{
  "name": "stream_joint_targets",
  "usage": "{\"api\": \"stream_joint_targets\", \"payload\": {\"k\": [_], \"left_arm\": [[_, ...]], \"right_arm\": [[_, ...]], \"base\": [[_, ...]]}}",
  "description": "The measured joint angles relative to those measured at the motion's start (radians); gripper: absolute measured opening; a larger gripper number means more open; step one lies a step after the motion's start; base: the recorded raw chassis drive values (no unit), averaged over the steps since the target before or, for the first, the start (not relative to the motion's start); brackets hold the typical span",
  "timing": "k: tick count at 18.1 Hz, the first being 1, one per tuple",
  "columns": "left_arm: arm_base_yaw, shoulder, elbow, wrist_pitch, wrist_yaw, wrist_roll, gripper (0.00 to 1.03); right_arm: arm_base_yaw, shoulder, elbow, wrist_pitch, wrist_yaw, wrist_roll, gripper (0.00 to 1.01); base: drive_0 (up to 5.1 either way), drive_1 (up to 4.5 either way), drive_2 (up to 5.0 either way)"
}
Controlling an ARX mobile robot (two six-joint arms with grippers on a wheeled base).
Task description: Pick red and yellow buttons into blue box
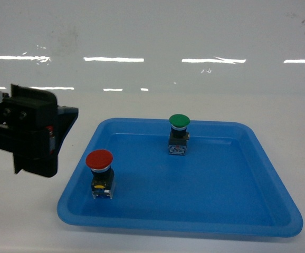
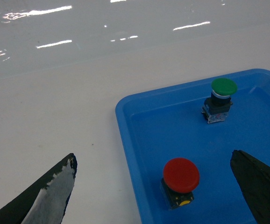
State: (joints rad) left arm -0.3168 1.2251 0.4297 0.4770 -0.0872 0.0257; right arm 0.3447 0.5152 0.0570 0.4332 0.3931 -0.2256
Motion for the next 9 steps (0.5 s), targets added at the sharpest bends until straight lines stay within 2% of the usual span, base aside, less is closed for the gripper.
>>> {"api": "stream_joint_targets", "payload": {"k": [2,5,7,8,9], "left_arm": [[-0.019,0.044,0.051,-0.013,-0.019,0.0,0.98],[-0.061,0.135,0.136,-0.049,0.003,-0.002,0.98],[-0.084,0.206,0.163,-0.069,-0.005,-0.005,0.98],[-0.105,0.261,0.188,-0.108,0.008,-0.02,0.98],[-0.126,0.312,0.203,-0.093,0.002,-0.029,0.98]], "right_arm": [[0.0,0.0,0.0,0.0,0.0,0.0,0.29],[0.0,0.0,0.0,0.0,0.0,0.0,0.29],[0.0,0.0,0.0,0.0,0.0,0.0,0.29],[0.0,0.0,0.0,0.0,0.0,0.0,0.29],[0.0,0.0,0.0,0.0,0.0,0.0,0.29]], "base": [[0.0,0.0,0.0],[0.0,0.0,0.0],[0.0,0.0,0.0],[0.0,0.0,0.0],[0.0,0.0,0.0]]}}
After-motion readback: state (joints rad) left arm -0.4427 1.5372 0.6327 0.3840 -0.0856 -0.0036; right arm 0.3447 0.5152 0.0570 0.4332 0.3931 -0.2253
